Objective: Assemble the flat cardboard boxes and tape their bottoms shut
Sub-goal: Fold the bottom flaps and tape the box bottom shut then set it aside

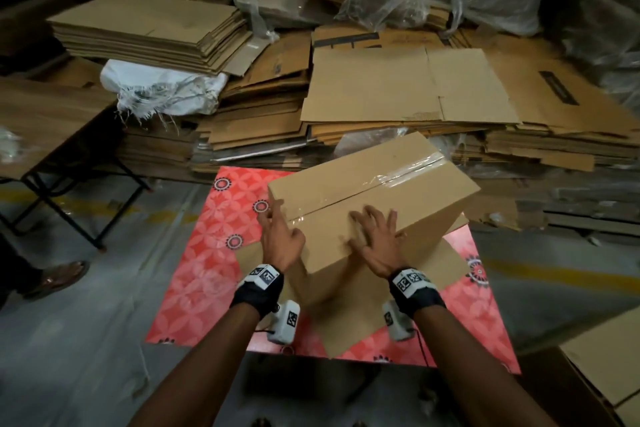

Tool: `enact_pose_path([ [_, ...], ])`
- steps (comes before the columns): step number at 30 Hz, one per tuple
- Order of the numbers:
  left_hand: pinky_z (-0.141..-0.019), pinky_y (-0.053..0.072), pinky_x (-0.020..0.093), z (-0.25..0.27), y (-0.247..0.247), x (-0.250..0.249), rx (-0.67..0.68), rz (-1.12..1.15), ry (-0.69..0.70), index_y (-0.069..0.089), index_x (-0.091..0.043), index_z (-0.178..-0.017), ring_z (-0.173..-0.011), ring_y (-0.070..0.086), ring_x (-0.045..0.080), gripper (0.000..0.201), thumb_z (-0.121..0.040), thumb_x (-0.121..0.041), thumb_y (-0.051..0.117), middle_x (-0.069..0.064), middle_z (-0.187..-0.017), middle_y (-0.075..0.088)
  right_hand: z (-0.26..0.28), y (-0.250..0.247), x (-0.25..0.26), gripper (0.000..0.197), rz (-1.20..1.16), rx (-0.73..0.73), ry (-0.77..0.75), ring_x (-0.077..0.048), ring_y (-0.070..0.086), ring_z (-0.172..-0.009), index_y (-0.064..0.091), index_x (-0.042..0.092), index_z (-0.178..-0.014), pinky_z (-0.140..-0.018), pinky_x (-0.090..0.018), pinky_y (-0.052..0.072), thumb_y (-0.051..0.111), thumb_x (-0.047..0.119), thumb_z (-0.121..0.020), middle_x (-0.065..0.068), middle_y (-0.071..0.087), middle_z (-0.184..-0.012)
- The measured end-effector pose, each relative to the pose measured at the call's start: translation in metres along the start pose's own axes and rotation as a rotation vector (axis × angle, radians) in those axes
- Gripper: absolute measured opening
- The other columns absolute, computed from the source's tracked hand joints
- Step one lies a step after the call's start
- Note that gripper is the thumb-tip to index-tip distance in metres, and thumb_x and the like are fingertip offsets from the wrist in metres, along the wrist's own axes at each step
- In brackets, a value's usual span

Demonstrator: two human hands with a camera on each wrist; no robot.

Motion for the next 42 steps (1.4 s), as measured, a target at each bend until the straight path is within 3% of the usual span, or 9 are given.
enact_pose_path([
  [4, -0.100, 0.051, 0.042, 0.020, 0.006, 0.030, -0.058, 0.243, -0.059, 0.035, -0.021, -0.151, -0.116, 0.059, 0.027, 0.080, -0.080, -0.010, 0.072, 0.010, -0.133, 0.060, 0.024, 0.023, 0.021, 0.119, 0.142, 0.047, 0.086, -0.038, -0.039, -0.146, 0.005, 0.044, -0.161, -0.108, -0.077, -0.016, 0.047, 0.100, -0.065, 0.007, -0.019, -0.169],
  [7, -0.086, 0.055, 0.025, 0.030, 0.009, 0.037, -0.034, 0.431, -0.147, 0.053, -0.011, -0.138, -0.097, 0.068, 0.017, 0.062, -0.083, -0.003, 0.079, 0.007, -0.116, 0.068, 0.030, 0.035, 0.037, 0.141, 0.262, 0.123, 0.134, -0.046, -0.042, -0.141, -0.012, 0.035, -0.161, -0.105, -0.081, -0.015, 0.039, 0.108, -0.052, -0.004, -0.030, -0.166],
  [12, -0.086, 0.060, 0.037, 0.029, 0.006, 0.046, 0.024, 0.565, -0.162, 0.067, -0.010, -0.121, -0.104, 0.070, 0.026, 0.034, -0.090, 0.006, 0.068, 0.007, -0.112, 0.072, 0.034, 0.049, 0.048, 0.138, 0.340, 0.203, 0.103, -0.053, -0.043, -0.137, -0.026, 0.027, -0.158, -0.100, -0.089, -0.010, 0.049, 0.096, -0.065, -0.012, -0.040, -0.160],
  [15, -0.084, 0.059, 0.037, 0.026, 0.004, 0.054, 0.080, 0.637, -0.206, 0.069, -0.007, -0.111, -0.096, 0.069, 0.029, 0.027, -0.092, 0.011, 0.063, 0.009, -0.103, 0.073, 0.040, 0.045, 0.041, 0.136, 0.336, 0.196, 0.086, -0.053, -0.043, -0.137, -0.027, 0.027, -0.158, -0.100, -0.090, -0.006, 0.058, 0.086, -0.069, -0.011, -0.040, -0.161],
  [19, -0.091, 0.058, 0.039, 0.027, 0.011, 0.058, 0.098, 0.520, -0.138, 0.067, -0.011, -0.118, -0.101, 0.070, 0.017, 0.031, -0.090, 0.002, 0.070, 0.003, -0.109, 0.073, 0.045, 0.038, 0.034, 0.138, 0.416, 0.217, 0.105, -0.054, -0.040, -0.138, -0.027, 0.028, -0.158, -0.101, -0.088, -0.010, 0.031, 0.098, -0.054, -0.012, -0.039, -0.161],
  [23, -0.081, 0.056, 0.027, 0.035, 0.019, 0.054, 0.036, 0.504, -0.107, 0.062, -0.013, -0.116, -0.093, 0.067, 0.005, 0.032, -0.090, 0.005, 0.068, -0.005, -0.107, 0.068, 0.035, 0.034, 0.059, 0.131, 0.329, 0.133, 0.048, -0.039, -0.035, -0.148, 0.002, 0.022, -0.163, -0.107, -0.077, -0.018, 0.034, 0.102, -0.064, -0.008, -0.019, -0.170],
  [30, -0.089, 0.059, 0.035, 0.039, 0.028, 0.070, 0.105, 0.393, -0.126, 0.064, -0.011, -0.117, -0.099, 0.070, 0.022, 0.037, -0.084, 0.004, 0.073, 0.002, -0.104, 0.072, 0.036, 0.059, 0.070, 0.099, 0.373, -0.010, -0.126, -0.028, 0.002, -0.159, 0.012, 0.031, -0.163, -0.117, -0.075, -0.002, 0.043, 0.067, -0.076, 0.001, 0.001, -0.172],
  [36, -0.103, 0.051, 0.041, 0.050, 0.035, 0.069, 0.175, 0.102, 0.060, 0.042, -0.015, -0.151, -0.124, 0.061, 0.029, 0.085, -0.072, -0.035, 0.067, 0.007, -0.141, 0.062, 0.032, 0.061, 0.066, 0.116, 0.432, 0.057, -0.125, -0.028, -0.001, -0.158, 0.004, 0.030, -0.164, -0.115, -0.076, 0.002, 0.063, 0.052, -0.066, -0.001, -0.003, -0.172],
  [42, -0.108, 0.045, 0.037, 0.047, 0.046, 0.069, 0.200, -0.062, 0.154, 0.032, -0.004, -0.157, -0.128, 0.057, 0.037, 0.091, -0.079, -0.039, 0.063, 0.018, -0.149, 0.053, 0.029, 0.065, 0.064, 0.119, 0.475, 0.053, -0.117, -0.030, -0.001, -0.158, 0.002, 0.028, -0.164, -0.115, -0.077, 0.002, 0.066, 0.050, -0.066, -0.002, -0.003, -0.172],
])
Point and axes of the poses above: each hand's wrist, its own z-axis away from the middle knuckle, its own y-axis out of the palm, x = y × z, the point moved 4 cm from there along -z, towards the middle knuckle
